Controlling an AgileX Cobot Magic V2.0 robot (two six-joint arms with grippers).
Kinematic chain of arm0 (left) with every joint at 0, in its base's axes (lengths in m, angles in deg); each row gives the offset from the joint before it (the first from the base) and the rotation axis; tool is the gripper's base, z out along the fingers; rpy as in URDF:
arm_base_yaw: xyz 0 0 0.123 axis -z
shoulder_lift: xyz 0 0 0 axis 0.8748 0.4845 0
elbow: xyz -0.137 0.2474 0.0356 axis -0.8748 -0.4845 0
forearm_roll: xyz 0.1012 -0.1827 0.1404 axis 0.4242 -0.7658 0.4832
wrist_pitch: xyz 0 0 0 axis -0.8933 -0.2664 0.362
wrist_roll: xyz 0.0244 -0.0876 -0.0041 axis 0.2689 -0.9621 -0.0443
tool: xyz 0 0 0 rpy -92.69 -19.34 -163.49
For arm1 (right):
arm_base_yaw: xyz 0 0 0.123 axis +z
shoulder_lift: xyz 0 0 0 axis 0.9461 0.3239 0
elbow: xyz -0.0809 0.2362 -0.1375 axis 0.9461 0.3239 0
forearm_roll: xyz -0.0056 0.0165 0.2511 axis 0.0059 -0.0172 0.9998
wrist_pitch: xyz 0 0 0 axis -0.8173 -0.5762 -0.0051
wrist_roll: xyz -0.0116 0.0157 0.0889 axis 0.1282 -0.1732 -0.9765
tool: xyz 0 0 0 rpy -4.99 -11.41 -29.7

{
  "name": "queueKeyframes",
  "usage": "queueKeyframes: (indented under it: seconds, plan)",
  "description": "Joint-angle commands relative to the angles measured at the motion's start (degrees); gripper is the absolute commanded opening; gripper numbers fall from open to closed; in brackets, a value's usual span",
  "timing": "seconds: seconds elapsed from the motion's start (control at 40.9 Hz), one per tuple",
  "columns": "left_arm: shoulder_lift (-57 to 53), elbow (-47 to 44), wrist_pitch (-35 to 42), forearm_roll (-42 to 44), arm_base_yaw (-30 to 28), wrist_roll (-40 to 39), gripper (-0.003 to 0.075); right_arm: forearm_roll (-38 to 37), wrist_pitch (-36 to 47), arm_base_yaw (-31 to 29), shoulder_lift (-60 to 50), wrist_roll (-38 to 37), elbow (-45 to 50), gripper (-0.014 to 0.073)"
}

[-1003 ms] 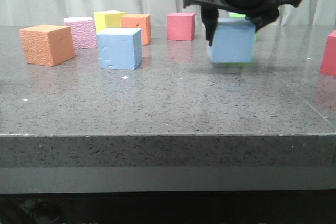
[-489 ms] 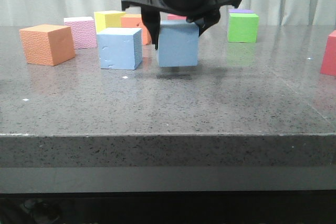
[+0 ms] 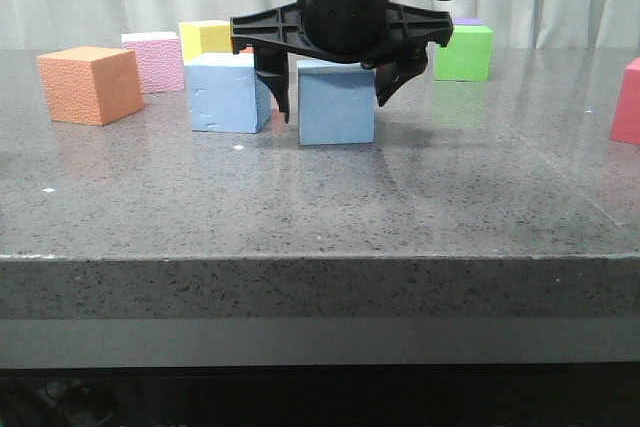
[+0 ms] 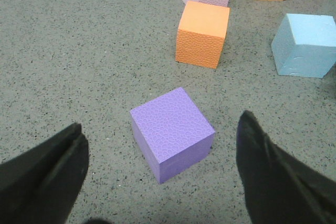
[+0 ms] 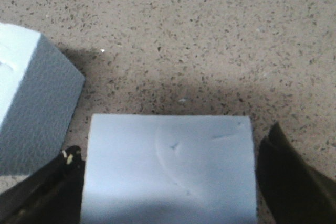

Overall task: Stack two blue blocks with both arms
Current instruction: 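Open the right gripper and raise it away from the cube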

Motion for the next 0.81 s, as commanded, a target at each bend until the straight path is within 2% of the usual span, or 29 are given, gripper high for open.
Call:
queueKeyframes:
  seconds: [0.0,0.22,0.294,0.538,0.685,0.783]
  plan:
    - [0.10,1.53,3.81,0.23,0.49,-0.23,0.0566,-2.15,0.49,-0.24,-5.18,-0.17,-2.00,0.0653]
    - [0.10,1.53,3.81,0.35,0.49,-0.23,0.0566,-1.82,-3.81,-0.19,-11.77,-0.11,-2.00,0.0653]
    - [0.10,1.53,3.81,0.35,0.49,-0.23,0.0566,-1.43,-5.40,-0.19,-14.97,2.63,-2.00,0.0653]
    - [0.10,1.53,3.81,0.35,0.49,-0.23,0.0566,8.03,-10.88,-0.31,-28.29,28.81,-0.29,0.0653]
    - [0.10,1.53,3.81,0.35,0.49,-0.23,0.0566,12.61,-11.11,-3.59,-37.24,36.58,7.78,0.0653]
    - [0.10,1.53,3.81,0.35,0.49,-0.23,0.0566,15.83,-8.62,-9.66,-42.73,39.61,15.91,0.0653]
